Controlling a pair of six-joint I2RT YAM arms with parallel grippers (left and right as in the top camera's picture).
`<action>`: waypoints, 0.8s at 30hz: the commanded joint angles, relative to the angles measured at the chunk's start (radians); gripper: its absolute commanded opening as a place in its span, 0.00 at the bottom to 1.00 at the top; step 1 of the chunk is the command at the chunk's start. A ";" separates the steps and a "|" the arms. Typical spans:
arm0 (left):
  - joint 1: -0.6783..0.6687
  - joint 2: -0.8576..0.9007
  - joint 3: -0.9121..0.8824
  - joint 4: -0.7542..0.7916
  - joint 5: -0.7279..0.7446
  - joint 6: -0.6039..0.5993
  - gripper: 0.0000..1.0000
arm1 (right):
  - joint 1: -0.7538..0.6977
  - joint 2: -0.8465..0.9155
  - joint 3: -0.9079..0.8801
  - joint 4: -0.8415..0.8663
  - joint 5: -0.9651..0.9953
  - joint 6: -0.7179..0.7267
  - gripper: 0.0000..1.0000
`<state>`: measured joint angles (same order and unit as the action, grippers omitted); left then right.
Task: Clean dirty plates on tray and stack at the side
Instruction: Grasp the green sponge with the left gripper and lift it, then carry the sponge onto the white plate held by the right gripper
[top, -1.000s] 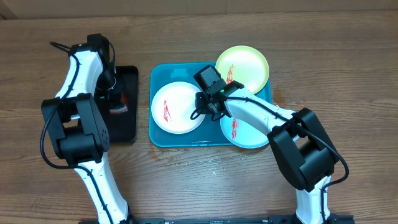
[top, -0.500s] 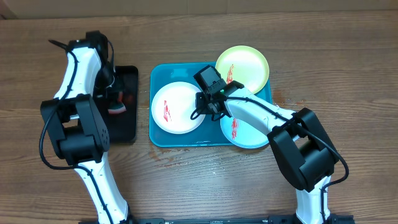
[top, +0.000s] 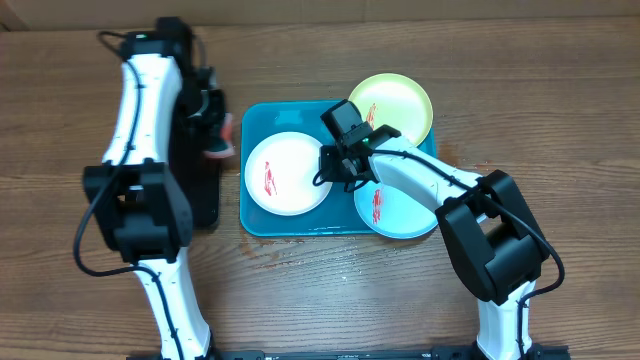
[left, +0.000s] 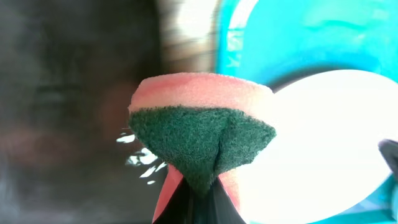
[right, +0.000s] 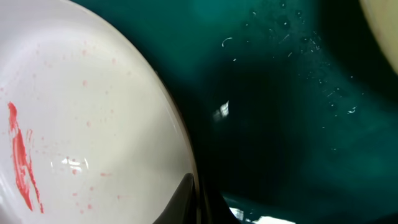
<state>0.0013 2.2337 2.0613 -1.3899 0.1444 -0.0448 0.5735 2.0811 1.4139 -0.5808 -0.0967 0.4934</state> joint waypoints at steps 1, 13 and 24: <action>-0.071 -0.029 -0.019 0.020 0.047 0.004 0.04 | -0.019 0.007 0.006 -0.009 -0.037 0.006 0.04; -0.218 -0.029 -0.216 0.148 -0.108 -0.162 0.04 | -0.019 0.007 0.006 -0.015 -0.036 0.005 0.04; -0.257 -0.029 -0.254 0.145 -0.153 -0.211 0.04 | -0.019 0.007 0.006 -0.006 -0.032 0.005 0.04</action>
<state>-0.2432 2.2337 1.8179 -1.2377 0.0124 -0.2298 0.5579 2.0811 1.4139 -0.5907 -0.1314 0.4938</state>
